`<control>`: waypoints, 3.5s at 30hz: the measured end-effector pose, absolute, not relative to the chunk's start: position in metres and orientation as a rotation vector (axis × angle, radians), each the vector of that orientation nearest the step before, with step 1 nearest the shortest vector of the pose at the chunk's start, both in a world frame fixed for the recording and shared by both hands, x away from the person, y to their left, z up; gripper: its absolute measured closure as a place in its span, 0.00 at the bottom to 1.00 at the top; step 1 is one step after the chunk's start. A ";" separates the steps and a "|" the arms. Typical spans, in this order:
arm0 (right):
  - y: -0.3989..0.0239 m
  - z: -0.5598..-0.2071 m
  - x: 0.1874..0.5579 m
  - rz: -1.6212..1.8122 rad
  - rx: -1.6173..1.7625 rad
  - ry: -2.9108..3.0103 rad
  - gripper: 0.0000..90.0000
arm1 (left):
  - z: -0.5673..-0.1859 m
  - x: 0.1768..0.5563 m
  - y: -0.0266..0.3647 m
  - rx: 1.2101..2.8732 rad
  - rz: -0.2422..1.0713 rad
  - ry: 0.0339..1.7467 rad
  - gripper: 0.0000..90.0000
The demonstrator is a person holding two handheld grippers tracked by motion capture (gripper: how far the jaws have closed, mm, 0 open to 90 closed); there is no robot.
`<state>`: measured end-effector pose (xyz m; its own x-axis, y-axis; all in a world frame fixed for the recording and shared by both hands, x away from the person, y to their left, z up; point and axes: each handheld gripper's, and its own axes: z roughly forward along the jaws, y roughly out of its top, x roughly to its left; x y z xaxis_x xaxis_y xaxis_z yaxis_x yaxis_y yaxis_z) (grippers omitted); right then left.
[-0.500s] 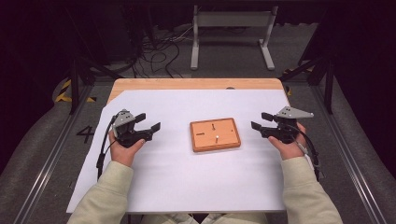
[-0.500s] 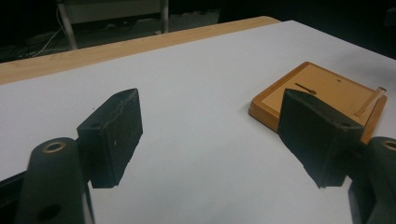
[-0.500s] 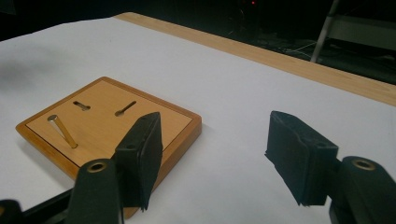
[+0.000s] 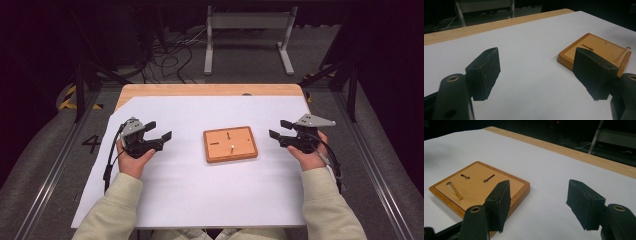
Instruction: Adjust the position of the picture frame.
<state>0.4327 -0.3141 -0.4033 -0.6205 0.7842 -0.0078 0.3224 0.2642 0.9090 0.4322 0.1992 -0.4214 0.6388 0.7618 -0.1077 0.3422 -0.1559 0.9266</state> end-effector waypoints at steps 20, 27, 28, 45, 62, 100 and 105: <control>-0.314 -0.403 0.432 1.320 1.000 2.073 0.39 | -0.421 0.432 0.199 1.750 0.474 0.897 0.26; -0.314 -0.404 0.433 1.317 1.003 2.075 0.39 | -0.421 0.432 0.199 1.751 0.475 0.897 0.26; -0.314 -0.404 0.433 1.317 1.003 2.075 0.39 | -0.421 0.432 0.199 1.751 0.475 0.897 0.26; -0.306 -0.400 0.453 1.283 0.942 2.095 0.58 | -0.420 0.431 0.198 1.748 0.479 0.903 0.26; -0.277 -0.437 0.514 1.177 1.124 2.218 0.92 | -0.424 0.426 0.199 1.770 0.474 0.914 0.26; -0.201 -0.447 0.512 1.013 0.804 2.620 1.00 | -0.431 0.425 0.192 1.828 0.442 0.919 0.26; -0.196 -0.445 0.506 0.986 0.757 2.657 1.00 | -0.433 0.425 0.190 1.848 0.434 0.921 0.26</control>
